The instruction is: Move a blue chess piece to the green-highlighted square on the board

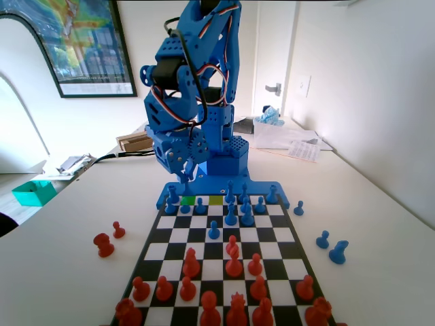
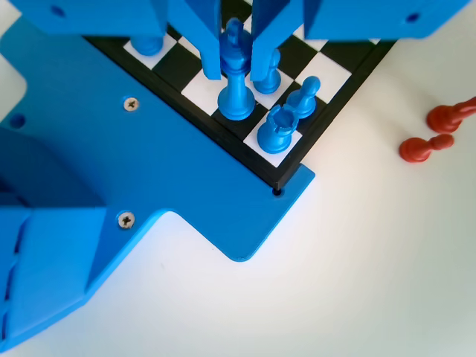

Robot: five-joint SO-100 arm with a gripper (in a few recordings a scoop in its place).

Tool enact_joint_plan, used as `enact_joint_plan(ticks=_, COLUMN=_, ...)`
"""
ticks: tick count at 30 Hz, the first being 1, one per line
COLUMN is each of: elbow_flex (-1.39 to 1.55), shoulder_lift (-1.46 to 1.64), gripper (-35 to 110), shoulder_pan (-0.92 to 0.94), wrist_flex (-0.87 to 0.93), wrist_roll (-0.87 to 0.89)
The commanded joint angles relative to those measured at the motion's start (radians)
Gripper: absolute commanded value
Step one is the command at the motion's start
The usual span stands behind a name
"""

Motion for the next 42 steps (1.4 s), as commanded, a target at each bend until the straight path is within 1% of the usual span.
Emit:
enact_joint_plan(ticks=1, elbow_flex=0.018, shoulder_lift=0.011, gripper=1, shoulder_pan=-0.005, wrist_flex=-0.038, wrist_roll=0.005)
enact_joint_plan(ticks=8, elbow_flex=0.067, shoulder_lift=0.008, gripper=1, shoulder_pan=0.002, wrist_flex=-0.101, wrist_roll=-0.006)
enact_joint_plan(ticks=16, elbow_flex=0.077, shoulder_lift=0.008, gripper=1, shoulder_pan=0.018, wrist_flex=-0.109, wrist_roll=-0.028)
enact_joint_plan(ticks=23, elbow_flex=0.067, shoulder_lift=0.008, gripper=11, shoulder_pan=0.021, wrist_flex=-0.104, wrist_roll=-0.032)
enact_joint_plan(ticks=26, elbow_flex=0.051, shoulder_lift=0.008, gripper=12, shoulder_pan=0.018, wrist_flex=-0.078, wrist_roll=-0.029)
enact_joint_plan(ticks=30, elbow_flex=-0.018, shoulder_lift=0.014, gripper=12, shoulder_pan=0.005, wrist_flex=0.028, wrist_roll=-0.015)
enact_joint_plan(ticks=37, elbow_flex=-0.227, shoulder_lift=0.037, gripper=12, shoulder_pan=-0.035, wrist_flex=0.328, wrist_roll=0.003)
enact_joint_plan(ticks=42, elbow_flex=-0.33, shoulder_lift=0.057, gripper=13, shoulder_pan=-0.015, wrist_flex=0.442, wrist_roll=-0.032)
